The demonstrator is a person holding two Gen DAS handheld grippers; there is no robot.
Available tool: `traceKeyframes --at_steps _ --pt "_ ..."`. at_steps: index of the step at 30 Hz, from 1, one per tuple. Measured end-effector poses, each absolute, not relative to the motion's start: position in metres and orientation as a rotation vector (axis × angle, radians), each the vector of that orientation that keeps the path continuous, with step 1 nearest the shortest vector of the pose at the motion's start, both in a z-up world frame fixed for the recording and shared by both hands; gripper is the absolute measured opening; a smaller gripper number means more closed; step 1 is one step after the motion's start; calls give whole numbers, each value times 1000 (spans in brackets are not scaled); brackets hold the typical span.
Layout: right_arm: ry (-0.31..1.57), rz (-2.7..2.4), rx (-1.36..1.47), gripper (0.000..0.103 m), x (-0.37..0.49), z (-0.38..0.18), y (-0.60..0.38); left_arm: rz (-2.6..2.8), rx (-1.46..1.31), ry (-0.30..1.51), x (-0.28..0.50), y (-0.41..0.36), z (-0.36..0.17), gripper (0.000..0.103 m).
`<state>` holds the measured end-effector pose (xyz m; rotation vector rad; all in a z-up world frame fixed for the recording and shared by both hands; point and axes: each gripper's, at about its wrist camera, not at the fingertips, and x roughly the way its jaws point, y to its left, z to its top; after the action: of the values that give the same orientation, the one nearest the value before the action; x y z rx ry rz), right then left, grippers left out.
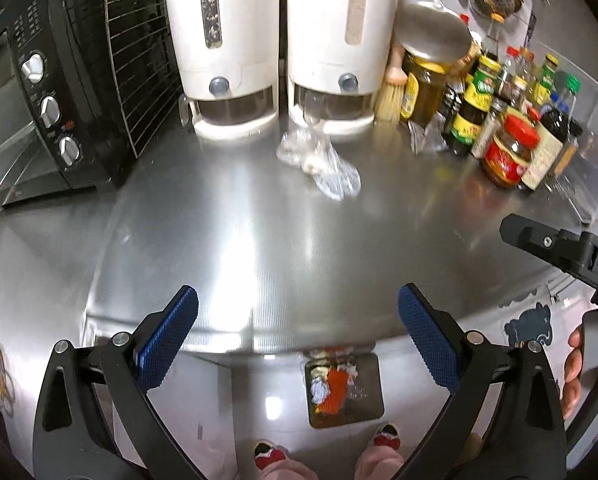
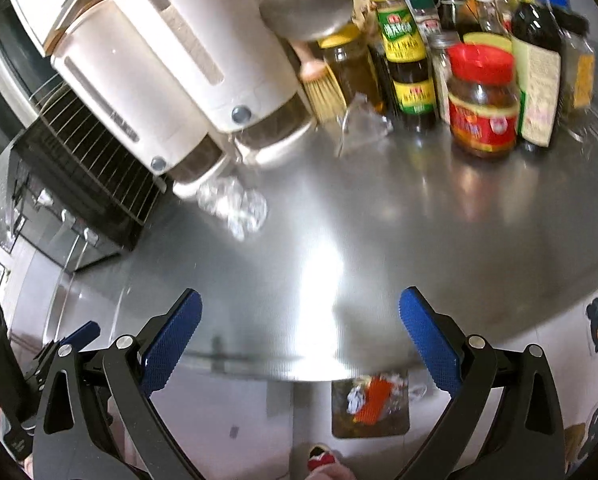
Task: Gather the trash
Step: 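Grasp the clear plastic bag with the left tool while the right tool grasps the clear zip bag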
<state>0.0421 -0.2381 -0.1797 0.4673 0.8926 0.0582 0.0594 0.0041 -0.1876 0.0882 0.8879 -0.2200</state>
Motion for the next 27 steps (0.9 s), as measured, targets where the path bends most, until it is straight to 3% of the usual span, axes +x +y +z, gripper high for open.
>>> traceKeyframes --at_steps 10,23,27 --pt "888 -11 426 99 126 -169 -257 -204 100 874 128 -12 -185 95" --pt "916 -124 337 99 232 -199 -266 -158 45 928 229 -24 -213 95" --pt "928 -169 252 95 251 -211 -257 -156 49 950 249 -28 -226 95"
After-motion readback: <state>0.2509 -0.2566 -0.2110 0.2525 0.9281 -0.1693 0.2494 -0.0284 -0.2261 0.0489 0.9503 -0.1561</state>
